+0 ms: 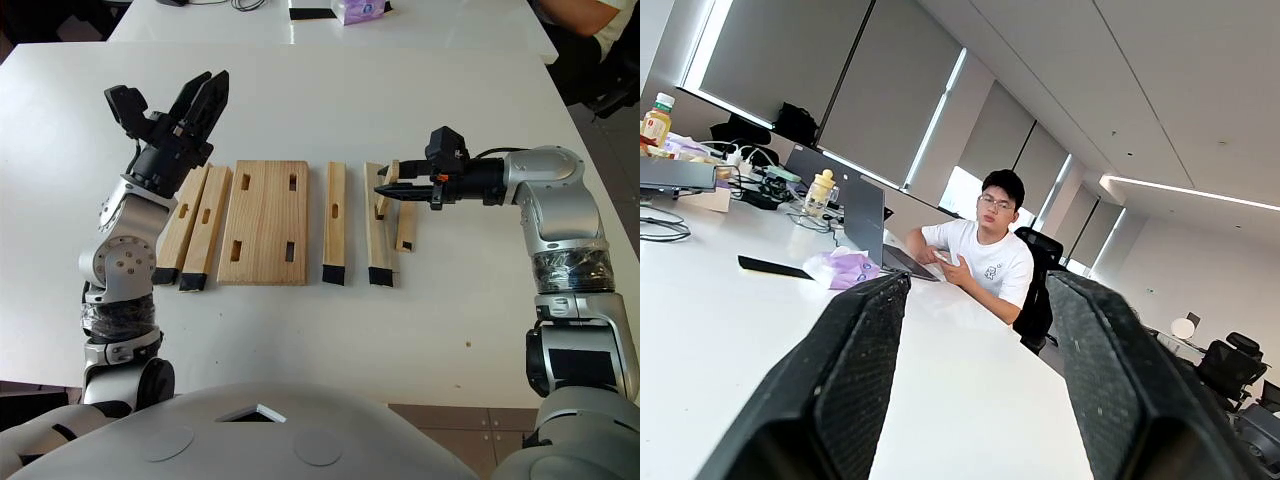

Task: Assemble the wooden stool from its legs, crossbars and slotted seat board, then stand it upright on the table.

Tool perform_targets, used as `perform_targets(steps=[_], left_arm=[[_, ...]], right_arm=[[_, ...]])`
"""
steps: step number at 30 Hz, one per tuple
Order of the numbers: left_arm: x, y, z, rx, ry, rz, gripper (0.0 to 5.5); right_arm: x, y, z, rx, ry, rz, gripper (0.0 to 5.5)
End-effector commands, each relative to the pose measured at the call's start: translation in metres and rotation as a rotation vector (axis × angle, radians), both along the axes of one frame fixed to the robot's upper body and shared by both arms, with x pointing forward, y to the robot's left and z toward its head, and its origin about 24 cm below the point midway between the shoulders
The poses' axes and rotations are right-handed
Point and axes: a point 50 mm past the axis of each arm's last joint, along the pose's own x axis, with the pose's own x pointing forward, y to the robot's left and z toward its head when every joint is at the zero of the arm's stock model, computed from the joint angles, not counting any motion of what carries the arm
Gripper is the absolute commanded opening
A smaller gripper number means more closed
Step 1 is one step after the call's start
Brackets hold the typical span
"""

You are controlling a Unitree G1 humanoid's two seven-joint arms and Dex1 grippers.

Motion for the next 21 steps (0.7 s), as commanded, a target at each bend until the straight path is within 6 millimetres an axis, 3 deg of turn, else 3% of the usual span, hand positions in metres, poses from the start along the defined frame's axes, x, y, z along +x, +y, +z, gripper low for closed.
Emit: perform_targets(steps=[1,21], left_arm=[[0.003,0.001,0.002,0.014,0.0,0.009,2.55],[0.003,-0.001,-0.003,0.049,0.014,-0.001,2.55]], right_arm=[[0.002,-0.002,-0.002,-0.011,-0.018,-0.016,1.32],[-0.002,-0.005,-0.03,-0.041,0.059,-0.026,1.32]])
